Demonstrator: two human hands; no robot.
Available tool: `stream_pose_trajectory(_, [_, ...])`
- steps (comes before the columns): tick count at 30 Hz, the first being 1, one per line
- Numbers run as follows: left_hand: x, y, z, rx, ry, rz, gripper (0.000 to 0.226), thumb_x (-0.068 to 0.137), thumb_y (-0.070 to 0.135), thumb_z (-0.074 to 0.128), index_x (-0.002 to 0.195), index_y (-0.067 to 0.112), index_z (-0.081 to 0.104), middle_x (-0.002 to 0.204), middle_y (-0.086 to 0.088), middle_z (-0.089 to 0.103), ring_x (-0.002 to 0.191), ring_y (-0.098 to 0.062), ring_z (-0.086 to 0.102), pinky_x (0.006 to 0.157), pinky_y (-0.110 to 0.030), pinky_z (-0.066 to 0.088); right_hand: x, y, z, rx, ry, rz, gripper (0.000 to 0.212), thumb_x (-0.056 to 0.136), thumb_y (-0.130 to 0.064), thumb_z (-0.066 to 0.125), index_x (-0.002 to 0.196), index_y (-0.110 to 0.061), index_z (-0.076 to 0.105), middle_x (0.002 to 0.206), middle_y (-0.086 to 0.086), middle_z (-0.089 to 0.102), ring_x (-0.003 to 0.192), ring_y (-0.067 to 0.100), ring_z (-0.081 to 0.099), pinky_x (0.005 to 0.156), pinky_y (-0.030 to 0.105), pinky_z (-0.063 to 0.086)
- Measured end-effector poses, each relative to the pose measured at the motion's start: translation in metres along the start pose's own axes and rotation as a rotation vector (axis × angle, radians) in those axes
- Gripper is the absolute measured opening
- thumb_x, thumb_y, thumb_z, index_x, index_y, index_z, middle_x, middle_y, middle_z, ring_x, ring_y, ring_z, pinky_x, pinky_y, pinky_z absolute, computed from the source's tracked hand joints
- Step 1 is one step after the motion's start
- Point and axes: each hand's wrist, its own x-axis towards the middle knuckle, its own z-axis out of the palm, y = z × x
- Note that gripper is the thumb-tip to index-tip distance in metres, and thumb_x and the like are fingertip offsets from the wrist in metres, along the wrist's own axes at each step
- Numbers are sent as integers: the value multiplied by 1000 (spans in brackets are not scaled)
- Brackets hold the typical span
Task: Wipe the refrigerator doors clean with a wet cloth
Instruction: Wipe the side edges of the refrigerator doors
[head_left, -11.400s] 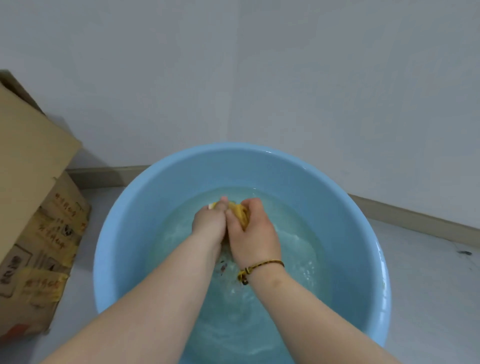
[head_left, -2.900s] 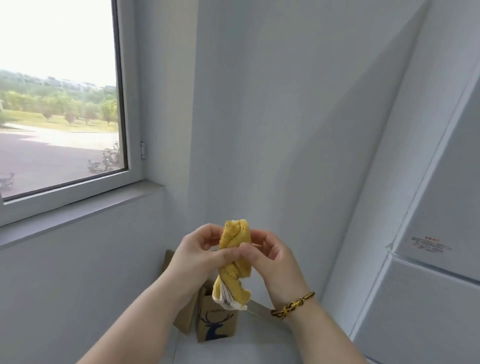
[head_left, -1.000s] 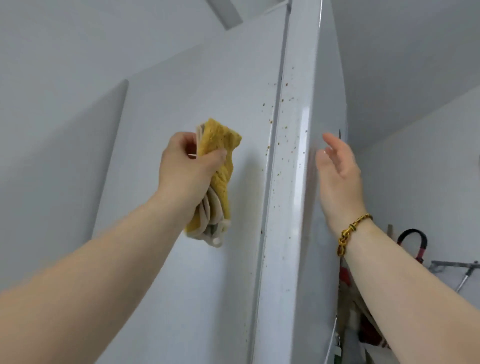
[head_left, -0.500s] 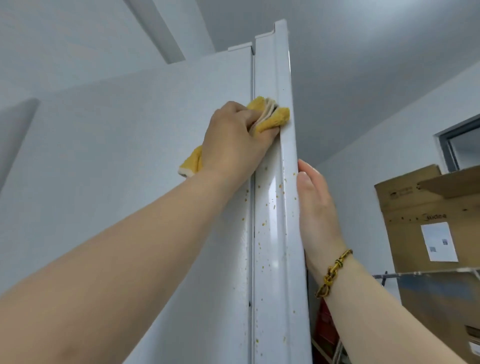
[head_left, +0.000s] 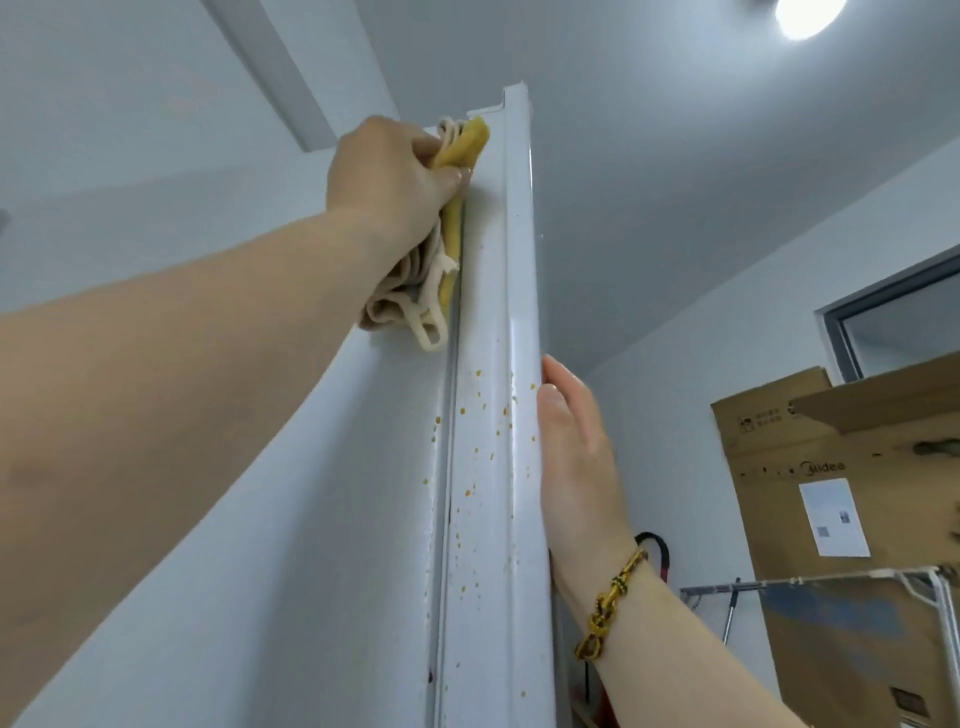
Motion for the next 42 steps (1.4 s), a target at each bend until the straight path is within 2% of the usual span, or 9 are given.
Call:
stream_pose_trajectory(5, [-15, 11, 27, -149, -111, 7, 15, 87, 35, 48, 72, 34, 50, 83, 10, 56, 88, -13, 47, 69, -21, 36, -1, -2, -2, -11, -14, -3, 37, 95, -28, 39, 132, -31, 42, 134, -15, 47, 123, 2, 44, 107, 31, 37])
stream_pose_trajectory(7, [-24, 1, 19, -303, -205, 8, 24, 90, 25, 44, 104, 35, 60, 111, 11, 59, 111, -12, 49, 92, -17, 33, -2, -2, -2, -6, -22, -4, 38, 95, -28, 39, 132, -31, 42, 135, -15, 47, 123, 2, 44, 107, 28, 37])
stream_pose_trajectory(9, [-39, -18, 10, -231, -342, 90, 40, 93, 21, 38, 131, 31, 46, 127, 10, 50, 129, -8, 35, 111, -21, 13, -1, -2, -1, 8, -15, 1, 37, 95, -27, 40, 132, -30, 42, 135, -15, 47, 123, 2, 44, 106, 27, 37])
stream_pose_trajectory(12, [-57, -34, 5, 77, -473, 334, 61, 81, 39, 26, 141, 37, 22, 143, 16, 29, 137, 2, 7, 110, -30, -15, -1, -1, 0, 33, -4, 1, 37, 95, -26, 41, 131, -29, 44, 134, -13, 48, 123, 4, 46, 107, 32, 37])
stream_pose_trajectory(17, [-13, -23, 18, 78, -442, 307, 52, 96, 31, 31, 145, 24, 14, 155, 0, 9, 143, -13, 1, 108, -18, -7, 0, 1, 0, 42, -6, 4, 36, 94, -27, 41, 130, -30, 45, 132, -14, 49, 122, 4, 46, 106, 33, 38])
stream_pose_trajectory(23, [-3, -14, 30, -44, -360, 222, 53, 96, 14, 36, 145, 23, 18, 154, 2, 14, 142, -15, 10, 113, -24, 5, -1, -1, -2, 40, -18, 2, 37, 95, -26, 40, 132, -30, 43, 133, -17, 47, 121, -1, 44, 98, 16, 38])
stream_pose_trajectory(28, [-78, -36, 14, -99, -426, 398, 61, 81, 27, 37, 139, 31, 16, 144, 15, 17, 138, -7, 13, 108, -14, 6, -1, 0, 0, 37, 6, -6, 37, 95, -26, 40, 132, -29, 44, 134, -15, 48, 122, 1, 45, 107, 28, 37])
stream_pose_trajectory(34, [-44, -17, 13, -61, -469, 290, 60, 90, 19, 48, 144, 19, 20, 151, -1, 23, 138, -13, 20, 94, -3, 9, -1, 0, -1, 70, -10, -8, 38, 96, -24, 40, 134, -26, 42, 130, -17, 46, 120, -2, 43, 98, 14, 37])
stream_pose_trajectory(42, [-89, -22, 10, -173, -415, 242, 57, 90, 10, 49, 140, 29, 28, 141, 15, 31, 131, -2, 24, 92, 7, 12, -1, 3, -2, 84, -13, -16, 38, 96, -24, 40, 134, -25, 43, 134, -13, 47, 123, 1, 44, 105, 21, 37])
